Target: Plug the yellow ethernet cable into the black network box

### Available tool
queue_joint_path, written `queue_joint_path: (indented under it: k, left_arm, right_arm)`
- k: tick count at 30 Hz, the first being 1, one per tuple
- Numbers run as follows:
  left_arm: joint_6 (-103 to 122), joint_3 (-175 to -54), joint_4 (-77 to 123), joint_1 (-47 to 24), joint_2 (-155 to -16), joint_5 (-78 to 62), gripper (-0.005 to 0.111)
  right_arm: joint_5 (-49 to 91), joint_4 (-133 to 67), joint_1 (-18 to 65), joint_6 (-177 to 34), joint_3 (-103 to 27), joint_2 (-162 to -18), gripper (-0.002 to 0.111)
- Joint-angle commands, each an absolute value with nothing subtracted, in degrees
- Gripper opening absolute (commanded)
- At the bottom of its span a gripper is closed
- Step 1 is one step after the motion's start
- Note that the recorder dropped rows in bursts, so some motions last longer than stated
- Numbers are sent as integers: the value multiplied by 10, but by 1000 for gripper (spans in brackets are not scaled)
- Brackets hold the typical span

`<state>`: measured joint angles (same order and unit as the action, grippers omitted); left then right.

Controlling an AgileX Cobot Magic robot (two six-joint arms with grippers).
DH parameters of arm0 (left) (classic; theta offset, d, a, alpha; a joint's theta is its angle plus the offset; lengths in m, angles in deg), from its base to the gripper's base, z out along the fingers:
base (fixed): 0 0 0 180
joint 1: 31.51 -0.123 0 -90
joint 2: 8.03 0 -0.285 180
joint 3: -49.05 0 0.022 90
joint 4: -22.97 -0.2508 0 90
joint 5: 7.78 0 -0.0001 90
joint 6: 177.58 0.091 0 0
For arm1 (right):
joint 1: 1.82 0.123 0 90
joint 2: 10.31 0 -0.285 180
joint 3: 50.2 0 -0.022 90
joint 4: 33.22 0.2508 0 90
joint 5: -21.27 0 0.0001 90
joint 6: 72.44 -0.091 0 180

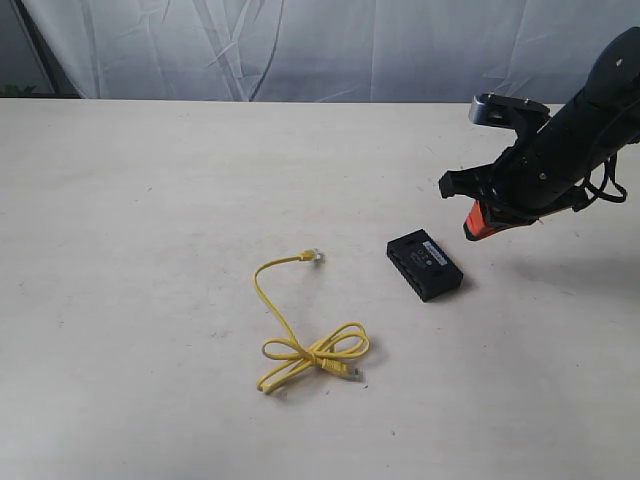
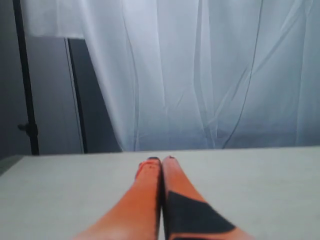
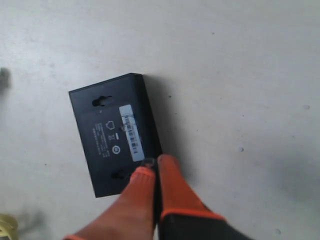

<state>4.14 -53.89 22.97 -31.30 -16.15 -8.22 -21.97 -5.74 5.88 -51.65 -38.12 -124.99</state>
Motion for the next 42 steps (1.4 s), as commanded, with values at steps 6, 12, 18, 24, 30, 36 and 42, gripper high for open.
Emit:
queue_joint_path:
  k: [6, 12, 18, 24, 30, 36, 42]
  left_arm:
    - [39, -537, 230, -314, -158, 48, 0]
    - [37, -537, 230, -314, -158, 65, 0]
    - [24, -548, 287, -314, -158, 34, 0]
    - [24, -654, 242, -314, -214, -103, 0]
    - [32, -770, 233, -314, -346, -231, 0]
    - [78, -887, 235, -314, -503, -380, 0]
    - [171, -985, 280, -314, -644, -485, 0]
  right_arm:
    - [-213, -55, 56, -514, -379, -1244, 0]
    - [-213, -55, 56, -514, -379, -1244, 0]
    - [-213, -55, 56, -514, -379, -1244, 0]
    - [-214, -55, 56, -514, -379, -1244, 0]
    - [-214, -55, 56, -514, -379, -1244, 0]
    - [-214, -55, 56, -514, -379, -1244, 0]
    - [-214, -55, 56, -514, -379, -1244, 0]
